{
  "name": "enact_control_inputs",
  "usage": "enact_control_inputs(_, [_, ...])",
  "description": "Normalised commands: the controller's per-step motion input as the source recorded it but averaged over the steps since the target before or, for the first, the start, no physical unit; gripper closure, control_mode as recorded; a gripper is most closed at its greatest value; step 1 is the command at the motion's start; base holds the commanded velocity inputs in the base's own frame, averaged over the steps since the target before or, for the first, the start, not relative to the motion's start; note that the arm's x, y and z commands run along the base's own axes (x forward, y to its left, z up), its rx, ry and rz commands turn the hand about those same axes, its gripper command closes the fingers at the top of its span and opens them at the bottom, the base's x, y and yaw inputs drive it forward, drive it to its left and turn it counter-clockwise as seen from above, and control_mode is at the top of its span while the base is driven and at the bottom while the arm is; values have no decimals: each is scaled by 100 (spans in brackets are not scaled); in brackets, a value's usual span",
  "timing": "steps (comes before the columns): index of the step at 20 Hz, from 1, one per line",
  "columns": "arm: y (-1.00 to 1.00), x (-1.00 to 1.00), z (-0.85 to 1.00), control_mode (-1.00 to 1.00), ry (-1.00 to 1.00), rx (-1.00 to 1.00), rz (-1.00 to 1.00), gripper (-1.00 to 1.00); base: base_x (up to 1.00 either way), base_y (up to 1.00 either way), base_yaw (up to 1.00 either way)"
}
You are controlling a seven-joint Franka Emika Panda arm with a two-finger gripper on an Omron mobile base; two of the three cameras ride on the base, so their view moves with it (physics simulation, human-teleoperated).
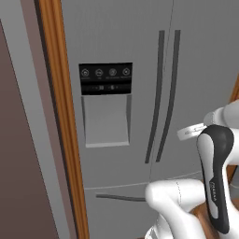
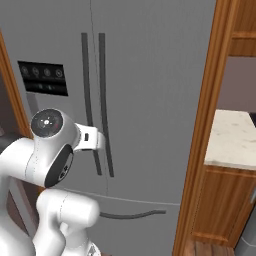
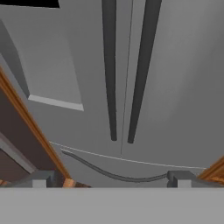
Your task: Retrieve the tangerine and orange from the fridge and place them into the bowl on the dining table.
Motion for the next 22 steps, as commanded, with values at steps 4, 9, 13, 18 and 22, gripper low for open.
enact_control_inputs(4, [0,0,0,100,0,0,0,-100,-44,0,0])
enact_control_inputs(9, [0,0,0,100,0,0,0,-100,-49,0,-1])
enact_control_inputs(13, [0,0,0,100,0,0,0,-100,-56,0,0])
enact_control_inputs(18, [0,0,0,100,0,0,0,-100,-58,0,0])
enact_control_inputs(22, [0,0,0,100,0,0,0,-100,-55,-1,0])
